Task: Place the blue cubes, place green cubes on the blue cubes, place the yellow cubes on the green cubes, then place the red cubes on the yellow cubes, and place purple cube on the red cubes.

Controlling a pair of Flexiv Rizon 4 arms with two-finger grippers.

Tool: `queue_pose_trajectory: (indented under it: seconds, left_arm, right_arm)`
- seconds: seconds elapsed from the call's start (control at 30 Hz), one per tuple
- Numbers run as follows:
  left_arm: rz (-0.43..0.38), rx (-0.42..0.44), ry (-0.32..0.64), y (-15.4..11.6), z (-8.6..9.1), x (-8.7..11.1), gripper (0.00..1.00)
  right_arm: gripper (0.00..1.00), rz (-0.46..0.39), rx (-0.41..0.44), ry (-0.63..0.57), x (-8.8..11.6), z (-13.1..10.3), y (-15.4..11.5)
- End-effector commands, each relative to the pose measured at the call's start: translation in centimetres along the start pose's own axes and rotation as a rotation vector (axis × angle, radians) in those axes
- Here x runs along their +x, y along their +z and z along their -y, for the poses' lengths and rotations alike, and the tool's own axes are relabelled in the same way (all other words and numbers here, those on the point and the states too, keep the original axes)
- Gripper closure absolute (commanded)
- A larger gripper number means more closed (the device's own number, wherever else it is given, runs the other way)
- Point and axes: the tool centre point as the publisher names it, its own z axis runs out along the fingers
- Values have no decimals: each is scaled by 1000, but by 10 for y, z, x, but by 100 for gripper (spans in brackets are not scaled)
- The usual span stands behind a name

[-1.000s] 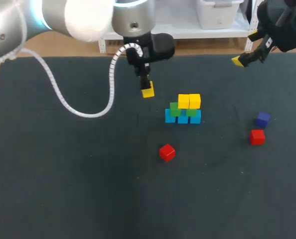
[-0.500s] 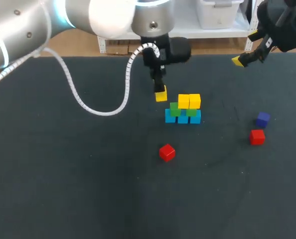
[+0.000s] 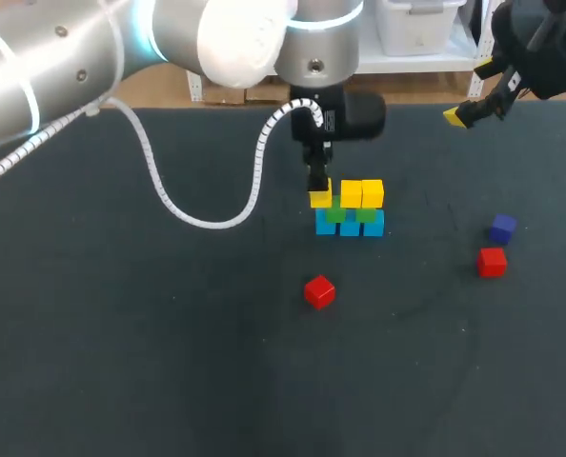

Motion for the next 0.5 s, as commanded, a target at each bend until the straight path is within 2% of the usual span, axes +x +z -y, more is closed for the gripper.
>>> queue_pose_trajectory:
  seconds: [0.03, 0.5]
  left_arm:
    - [2, 1, -7, 7, -5, -3, 100]
    - [-7, -36, -29, 12, -15, -11, 100]
  right_arm:
    - [0, -1, 8, 1, 0, -2, -1]
    - [0, -1, 8, 1, 0, -2, -1]
